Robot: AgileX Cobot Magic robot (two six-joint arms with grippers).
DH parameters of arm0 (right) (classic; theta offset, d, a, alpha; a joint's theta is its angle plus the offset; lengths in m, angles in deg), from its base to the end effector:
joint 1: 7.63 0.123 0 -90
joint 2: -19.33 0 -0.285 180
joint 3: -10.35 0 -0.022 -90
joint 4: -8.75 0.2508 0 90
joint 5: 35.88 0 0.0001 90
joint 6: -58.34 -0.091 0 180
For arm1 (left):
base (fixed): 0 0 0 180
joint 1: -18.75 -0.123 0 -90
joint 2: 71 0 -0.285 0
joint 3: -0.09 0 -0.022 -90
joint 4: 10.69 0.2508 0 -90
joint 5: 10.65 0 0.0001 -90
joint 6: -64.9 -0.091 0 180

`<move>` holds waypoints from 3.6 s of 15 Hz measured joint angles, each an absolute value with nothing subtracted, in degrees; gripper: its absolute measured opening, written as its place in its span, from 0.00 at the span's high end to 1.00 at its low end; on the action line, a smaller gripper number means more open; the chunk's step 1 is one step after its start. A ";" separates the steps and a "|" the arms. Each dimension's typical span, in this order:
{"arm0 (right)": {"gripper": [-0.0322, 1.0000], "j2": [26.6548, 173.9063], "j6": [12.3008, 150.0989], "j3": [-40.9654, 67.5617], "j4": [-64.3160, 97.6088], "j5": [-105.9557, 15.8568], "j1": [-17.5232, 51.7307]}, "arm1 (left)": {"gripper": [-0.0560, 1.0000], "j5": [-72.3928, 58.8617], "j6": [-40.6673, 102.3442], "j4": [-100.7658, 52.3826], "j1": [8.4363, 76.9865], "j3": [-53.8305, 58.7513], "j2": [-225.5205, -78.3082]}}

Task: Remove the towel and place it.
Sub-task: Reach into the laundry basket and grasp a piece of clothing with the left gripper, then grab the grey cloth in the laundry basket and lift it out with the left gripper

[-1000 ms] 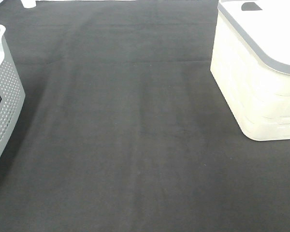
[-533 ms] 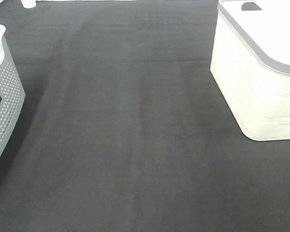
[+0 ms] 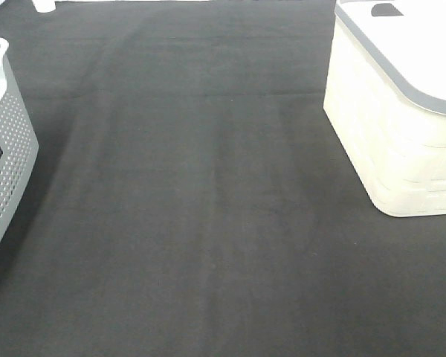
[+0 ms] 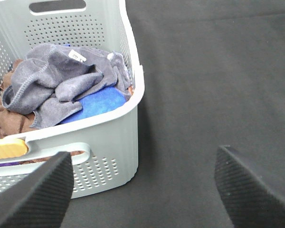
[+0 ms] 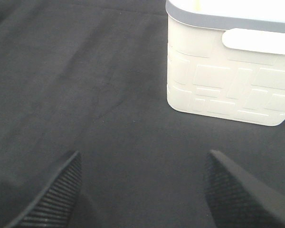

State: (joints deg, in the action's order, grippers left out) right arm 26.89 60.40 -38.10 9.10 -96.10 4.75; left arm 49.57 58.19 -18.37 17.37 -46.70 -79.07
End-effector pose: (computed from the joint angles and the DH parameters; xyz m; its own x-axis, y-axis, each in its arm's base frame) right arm -0.0053 -0.0007 0.2786 -0.4242 -0.1268 -0.8966 -0.2331 0.9721 -0.0272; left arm -0.0075 -0.0107 0.2873 -0.4156 0.0399 -0.9087 0.1023 0.9947 -0.0031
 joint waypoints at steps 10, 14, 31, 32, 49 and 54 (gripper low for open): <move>0.28 26.89 60.40 -38.10 9.10 -96.10 4.75 | 0.23 44.24 75.73 -11.04 17.37 -37.02 -103.02; 0.28 26.89 60.40 -38.10 9.10 -96.10 4.75 | 0.23 41.72 90.57 -3.07 17.37 -30.32 -114.88; 0.28 26.89 60.40 -38.10 9.10 -96.10 4.75 | 0.23 22.07 157.03 18.93 17.37 -24.41 -156.88; 0.28 26.89 60.40 -38.10 9.10 -96.10 4.75 | 0.23 20.75 158.86 19.67 17.37 -24.41 -158.83; 0.28 26.89 60.34 -38.10 9.10 -96.10 4.75 | 0.39 16.85 167.57 22.25 16.00 -19.72 -175.10; 0.28 26.89 60.34 -38.10 9.10 -96.10 4.75 | 0.60 17.83 169.00 24.83 15.94 -19.72 -175.10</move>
State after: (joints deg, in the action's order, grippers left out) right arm 26.89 60.34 -38.10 9.10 -96.10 4.75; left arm 17.83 169.00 24.83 15.94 -19.72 -175.10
